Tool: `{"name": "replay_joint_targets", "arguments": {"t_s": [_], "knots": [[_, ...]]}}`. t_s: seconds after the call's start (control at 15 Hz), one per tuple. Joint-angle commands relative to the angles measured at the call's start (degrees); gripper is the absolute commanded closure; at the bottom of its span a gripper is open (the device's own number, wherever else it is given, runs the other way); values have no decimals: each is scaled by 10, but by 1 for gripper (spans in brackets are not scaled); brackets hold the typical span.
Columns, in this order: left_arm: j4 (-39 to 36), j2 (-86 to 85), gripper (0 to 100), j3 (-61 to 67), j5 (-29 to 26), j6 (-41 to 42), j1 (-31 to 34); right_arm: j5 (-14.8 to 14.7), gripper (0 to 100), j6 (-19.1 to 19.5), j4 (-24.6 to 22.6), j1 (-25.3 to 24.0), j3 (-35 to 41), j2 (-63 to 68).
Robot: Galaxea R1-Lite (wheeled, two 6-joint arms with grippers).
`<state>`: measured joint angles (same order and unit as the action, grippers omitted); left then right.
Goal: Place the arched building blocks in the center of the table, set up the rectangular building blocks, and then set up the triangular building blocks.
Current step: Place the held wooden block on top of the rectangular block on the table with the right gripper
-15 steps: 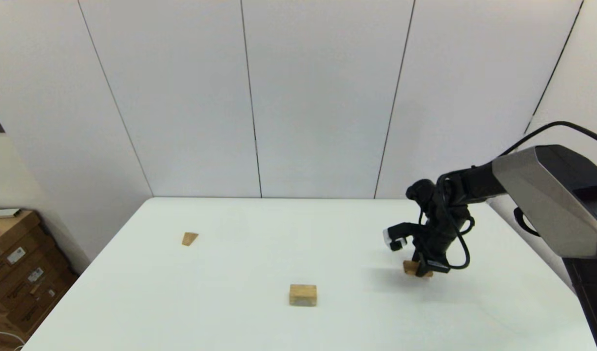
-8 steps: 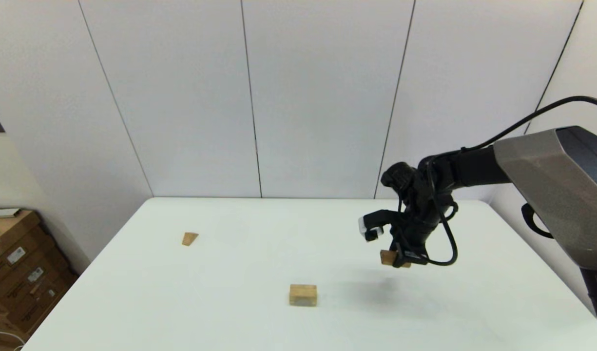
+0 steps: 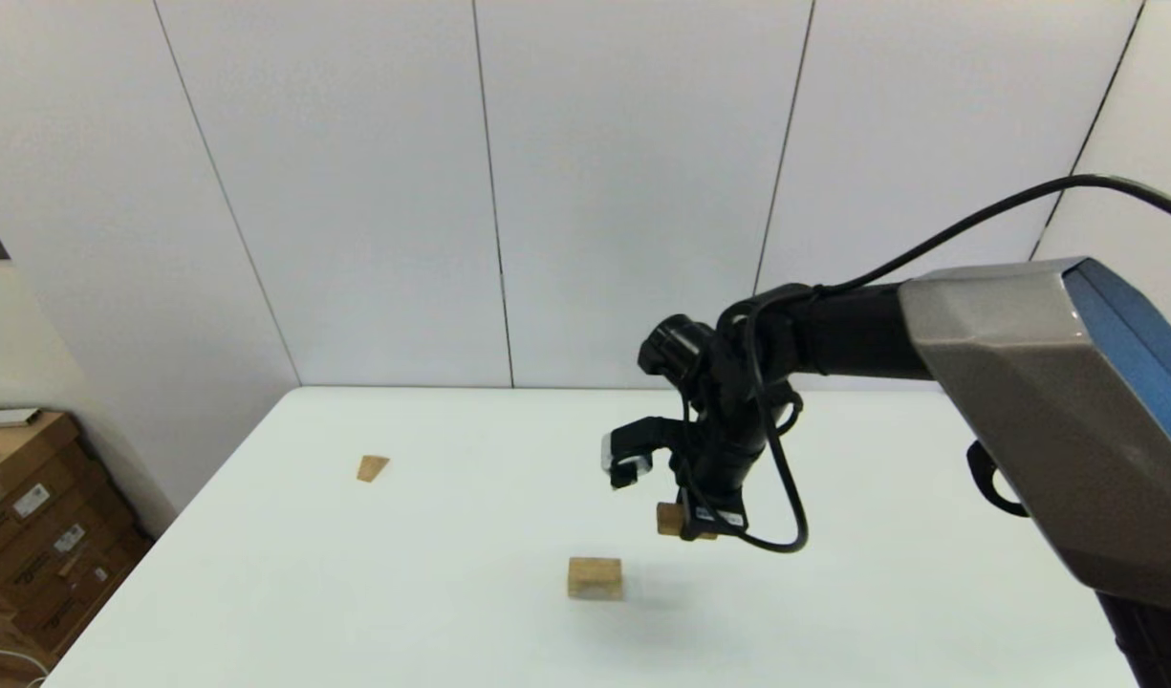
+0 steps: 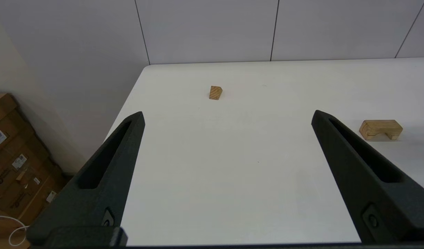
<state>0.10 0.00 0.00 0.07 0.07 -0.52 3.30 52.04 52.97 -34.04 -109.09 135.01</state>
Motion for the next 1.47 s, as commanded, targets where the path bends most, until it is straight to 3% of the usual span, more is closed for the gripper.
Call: {"name": "replay_joint_targets", "arguments": {"t_s": [0.07, 0.2, 0.47, 0.67, 0.8, 1.13, 1.47], "knots": [[0, 1, 0, 0, 0, 0, 0, -12, 100, -38, -2, -44, -27, 39], [0, 1, 0, 0, 0, 0, 0, -8, 100, -43, -9, -54, -27, 52], [0, 1, 0, 0, 0, 0, 0, 1, 100, -92, -33, -69, -27, 60], [0, 1, 0, 0, 0, 0, 0, 41, 100, -115, -33, -74, -27, 60], [0, 1, 0, 0, 0, 0, 0, 46, 100, -117, -37, -74, -27, 63], [0, 1, 0, 0, 0, 0, 0, 57, 100, -117, -108, -72, -27, 83], [0, 1, 0, 0, 0, 0, 0, 56, 100, -113, -113, -71, -27, 90]]}}
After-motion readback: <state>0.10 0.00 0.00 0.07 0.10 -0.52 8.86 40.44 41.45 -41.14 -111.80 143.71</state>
